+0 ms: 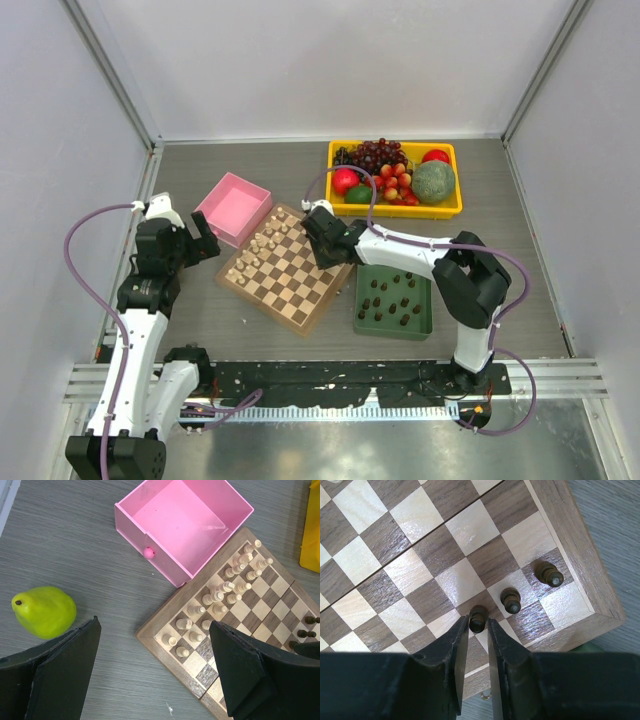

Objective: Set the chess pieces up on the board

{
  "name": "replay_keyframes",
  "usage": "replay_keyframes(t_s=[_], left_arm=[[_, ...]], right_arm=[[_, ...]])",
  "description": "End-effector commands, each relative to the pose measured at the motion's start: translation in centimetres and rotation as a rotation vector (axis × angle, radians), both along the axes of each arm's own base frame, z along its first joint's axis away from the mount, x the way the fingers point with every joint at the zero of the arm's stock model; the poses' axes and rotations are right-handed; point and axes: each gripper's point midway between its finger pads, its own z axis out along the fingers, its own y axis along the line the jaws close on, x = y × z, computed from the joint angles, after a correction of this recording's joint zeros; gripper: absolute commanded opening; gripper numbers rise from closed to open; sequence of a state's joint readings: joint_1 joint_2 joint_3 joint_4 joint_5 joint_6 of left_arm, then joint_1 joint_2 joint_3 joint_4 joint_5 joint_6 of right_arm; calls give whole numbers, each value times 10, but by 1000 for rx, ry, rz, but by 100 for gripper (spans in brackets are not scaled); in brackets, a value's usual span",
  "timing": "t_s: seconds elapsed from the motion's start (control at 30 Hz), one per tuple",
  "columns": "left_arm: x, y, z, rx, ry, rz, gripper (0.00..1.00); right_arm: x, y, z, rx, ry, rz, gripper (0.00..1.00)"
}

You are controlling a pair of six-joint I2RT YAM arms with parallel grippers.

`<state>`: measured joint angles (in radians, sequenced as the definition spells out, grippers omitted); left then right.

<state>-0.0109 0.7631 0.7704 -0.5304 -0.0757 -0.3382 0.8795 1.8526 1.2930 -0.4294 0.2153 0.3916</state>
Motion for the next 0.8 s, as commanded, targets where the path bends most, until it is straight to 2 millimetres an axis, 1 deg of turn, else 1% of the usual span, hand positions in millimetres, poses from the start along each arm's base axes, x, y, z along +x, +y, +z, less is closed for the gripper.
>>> replay_keyframes(t_s=[0.0, 0.13, 0.17, 0.2, 0.23, 0.27, 0.3, 0.33, 0.4, 0.43, 0.47, 0.5, 0.53, 0.57, 0.6, 0.63, 0.67, 0.7, 0.73, 0.77], left_arm=[[4, -1, 21, -14, -59, -4, 99], [5, -1, 23, -15, -63, -2, 99], [5, -1, 23, -13, -62, -1, 99], [4, 0, 22, -10, -59, 4, 99], [3, 1, 23, -10, -60, 7, 99], [3, 1, 23, -9, -60, 7, 99], [3, 1, 24, -8, -64, 10, 99], [3, 2, 24, -8, -64, 11, 99], [3, 2, 23, -6, -59, 10, 99], [3, 2, 23, -8, -58, 13, 99], [3, 2, 24, -6, -59, 14, 99], [3, 3, 25, -6, -62, 17, 99], [3, 2, 25, -5, -61, 17, 99], [3, 3, 25, -4, -61, 18, 99], [2, 3, 24, -4, -58, 20, 99], [2, 3, 24, -4, -59, 20, 99], [3, 3, 25, -3, -59, 19, 99], [2, 3, 24, -4, -56, 18, 99], [3, 2, 24, -7, -56, 18, 99], [3, 2, 24, -7, -58, 18, 99]], right_arm=[[10, 7, 19, 27, -43, 6, 31], [7, 11, 28, 56, -42, 23, 37], [7, 12, 34, 70, -49, 26, 38], [6, 12, 36, 74, -48, 26, 41], [7, 12, 44, 89, -62, 24, 42], [7, 10, 47, 87, -71, 23, 43], [7, 9, 54, 94, -84, 23, 44], [6, 5, 57, 90, -90, 18, 45], [2, 1, 71, 114, -112, 30, 47], [-4, -2, 66, 112, -104, 47, 48], [-4, 0, 79, 147, -132, 54, 50], [-7, -7, 74, 142, -131, 49, 52], [-8, -11, 84, 162, -157, 40, 53], [-9, -20, 79, 141, -164, 16, 53], [-8, -28, 86, 149, -181, -3, 53], [-10, -40, 79, 125, -178, -34, 53], [-8, -49, 85, 133, -193, -60, 53], [-10, -60, 77, 117, -185, -83, 53], [-8, -72, 79, 121, -194, -115, 52], [-12, -83, 70, 103, -185, -134, 52]])
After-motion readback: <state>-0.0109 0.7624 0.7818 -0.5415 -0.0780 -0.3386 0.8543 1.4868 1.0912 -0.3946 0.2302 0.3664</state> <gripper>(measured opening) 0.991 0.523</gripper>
